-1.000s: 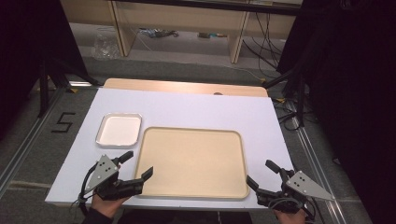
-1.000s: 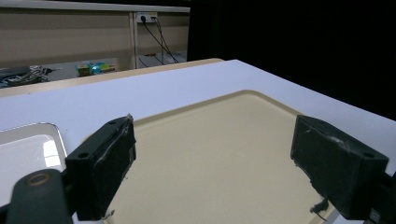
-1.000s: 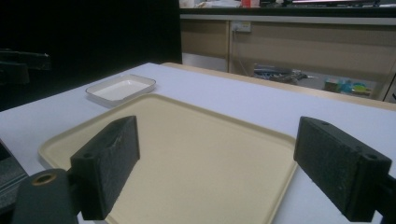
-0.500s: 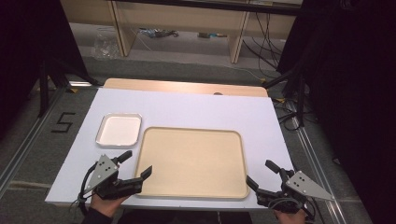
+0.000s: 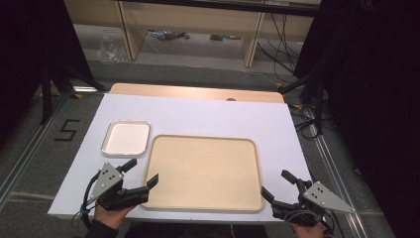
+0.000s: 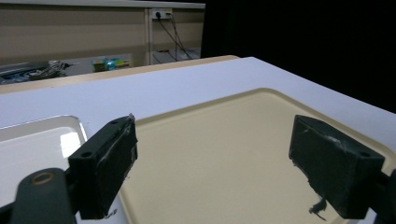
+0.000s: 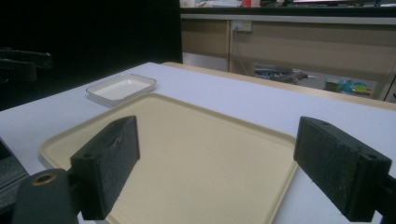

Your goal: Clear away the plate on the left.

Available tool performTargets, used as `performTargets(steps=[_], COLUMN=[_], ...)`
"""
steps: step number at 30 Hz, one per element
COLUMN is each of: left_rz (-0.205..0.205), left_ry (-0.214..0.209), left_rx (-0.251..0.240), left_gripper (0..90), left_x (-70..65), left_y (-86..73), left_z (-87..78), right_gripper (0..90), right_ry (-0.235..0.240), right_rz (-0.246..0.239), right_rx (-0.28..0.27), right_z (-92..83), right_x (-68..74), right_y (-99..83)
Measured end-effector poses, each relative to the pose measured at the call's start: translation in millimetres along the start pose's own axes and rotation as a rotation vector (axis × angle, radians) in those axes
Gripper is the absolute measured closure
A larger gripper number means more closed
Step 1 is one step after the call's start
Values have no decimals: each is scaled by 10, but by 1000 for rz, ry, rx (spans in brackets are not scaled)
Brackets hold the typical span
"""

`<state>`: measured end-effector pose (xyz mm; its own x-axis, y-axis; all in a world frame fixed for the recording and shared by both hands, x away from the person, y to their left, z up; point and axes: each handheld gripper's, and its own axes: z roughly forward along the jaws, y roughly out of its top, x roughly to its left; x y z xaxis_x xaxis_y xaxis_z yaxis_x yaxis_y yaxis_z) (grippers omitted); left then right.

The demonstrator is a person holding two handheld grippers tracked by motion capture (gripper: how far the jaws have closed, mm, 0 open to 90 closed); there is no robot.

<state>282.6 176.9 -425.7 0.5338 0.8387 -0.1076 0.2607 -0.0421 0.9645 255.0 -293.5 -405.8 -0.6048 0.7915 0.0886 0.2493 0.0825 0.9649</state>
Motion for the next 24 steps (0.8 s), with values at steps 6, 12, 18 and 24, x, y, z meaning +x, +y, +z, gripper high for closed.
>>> performTargets(steps=[6,12,18,24], left_rz=[34,8,-29,-36], left_ry=[76,140,220,285], left_rx=[45,110,173,222], left_gripper=[155,154,154,156], left_x=[110,258,461,675], left_y=[10,7,5,-8], left_z=[75,148,243,350], right_gripper=[152,152,152,152], right_ry=[-6,-4,0,-1], right_rz=[-56,-49,-2,-7], right_rx=[-32,-46,-4,0], right_z=[18,30,4,-1], right_x=[-36,-34,-11,-17], right_y=[4,-1,-1,2])
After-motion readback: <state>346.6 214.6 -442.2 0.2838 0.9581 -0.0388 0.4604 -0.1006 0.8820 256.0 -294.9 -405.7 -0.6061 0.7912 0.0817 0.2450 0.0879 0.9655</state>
